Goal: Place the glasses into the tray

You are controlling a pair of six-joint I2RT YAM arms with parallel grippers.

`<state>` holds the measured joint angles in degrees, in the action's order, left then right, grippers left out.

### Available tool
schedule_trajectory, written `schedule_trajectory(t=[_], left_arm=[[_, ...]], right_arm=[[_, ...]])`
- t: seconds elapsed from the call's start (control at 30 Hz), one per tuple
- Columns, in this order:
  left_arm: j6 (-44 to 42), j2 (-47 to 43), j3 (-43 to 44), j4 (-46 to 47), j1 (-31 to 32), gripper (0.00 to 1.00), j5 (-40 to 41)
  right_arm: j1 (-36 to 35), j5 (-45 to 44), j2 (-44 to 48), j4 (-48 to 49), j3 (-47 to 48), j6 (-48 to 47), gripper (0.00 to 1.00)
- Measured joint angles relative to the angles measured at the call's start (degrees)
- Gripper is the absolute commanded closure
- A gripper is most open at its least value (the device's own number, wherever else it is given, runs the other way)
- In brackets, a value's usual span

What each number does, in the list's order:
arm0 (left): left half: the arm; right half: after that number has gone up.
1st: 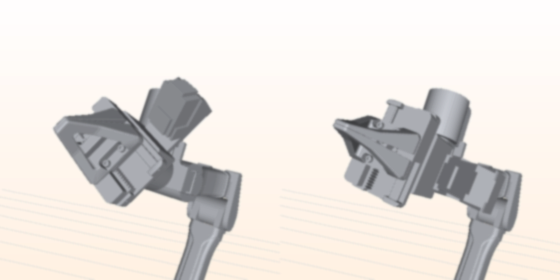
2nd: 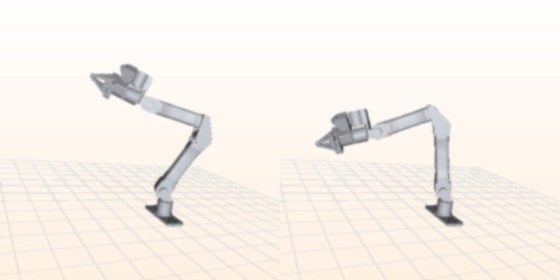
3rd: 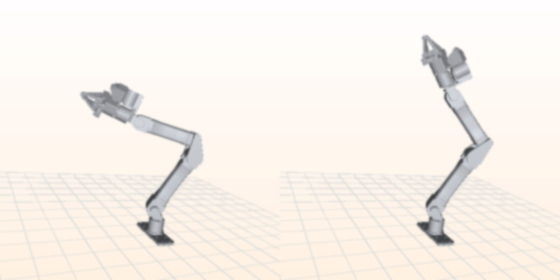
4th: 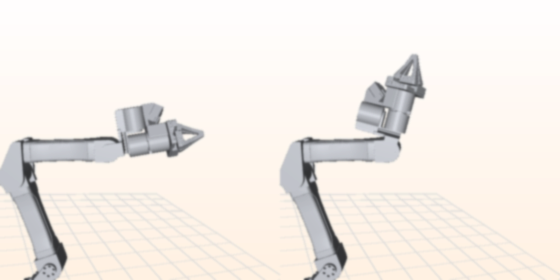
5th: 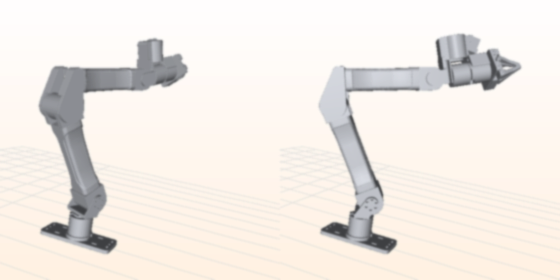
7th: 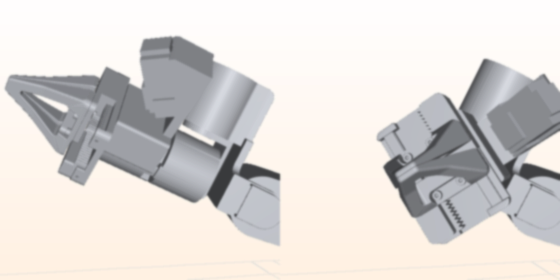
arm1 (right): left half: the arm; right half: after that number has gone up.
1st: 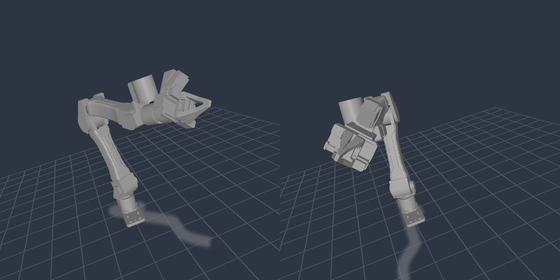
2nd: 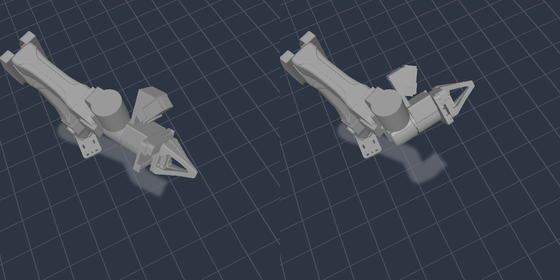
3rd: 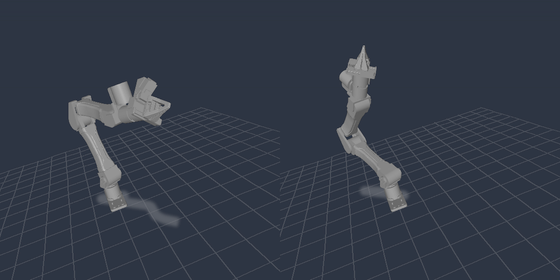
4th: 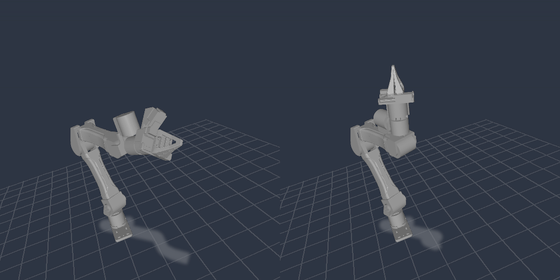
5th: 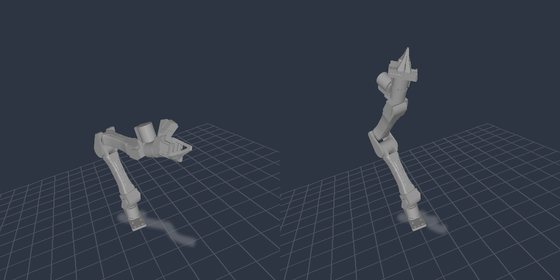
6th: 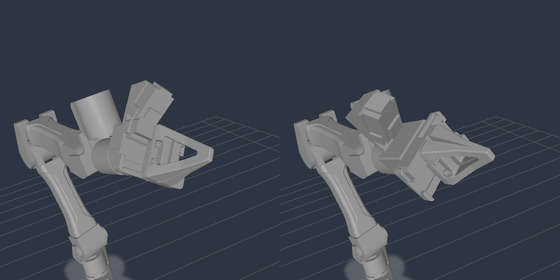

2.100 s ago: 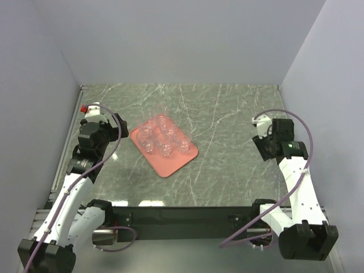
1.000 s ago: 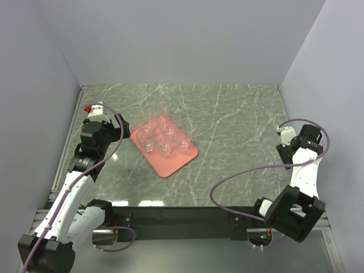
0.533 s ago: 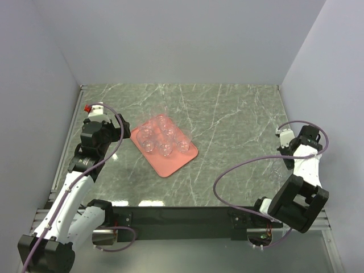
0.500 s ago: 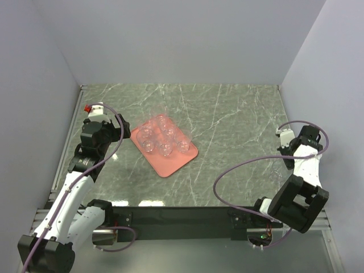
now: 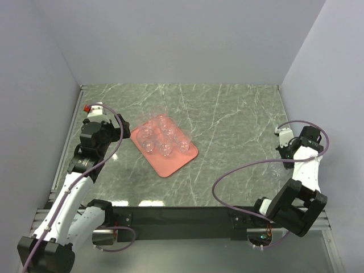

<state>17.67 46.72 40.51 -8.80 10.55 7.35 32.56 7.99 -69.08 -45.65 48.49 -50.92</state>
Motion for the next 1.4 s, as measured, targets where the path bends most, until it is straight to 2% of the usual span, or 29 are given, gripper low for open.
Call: schedule_trajectory(t=[0.37, 0.67, 1.0, 1.4], left_arm=[[0.0, -1.14, 0.0, 0.02, 0.0, 0.01, -0.02], [0.0, -1.81, 0.0, 0.15, 0.02, 0.01, -0.02], [0.0, -2.43, 0.0, 0.44, 0.02, 0.01, 0.0], [-0.04, -3.28, 0.0, 0.46, 0.04, 0.01, 0.02]], right_arm=[[-0.83, 12.2, 1.84, -5.55, 0.37, -1.79, 1.0], [-6.05, 17.86, 2.01, -7.5, 3.1, -0.98, 1.0], [-23.58, 18.58, 1.64, -6.03, 3.61, 6.29, 1.0], [-42.6, 18.51, -3.72, -4.44, 10.91, 12.63, 1.0]])
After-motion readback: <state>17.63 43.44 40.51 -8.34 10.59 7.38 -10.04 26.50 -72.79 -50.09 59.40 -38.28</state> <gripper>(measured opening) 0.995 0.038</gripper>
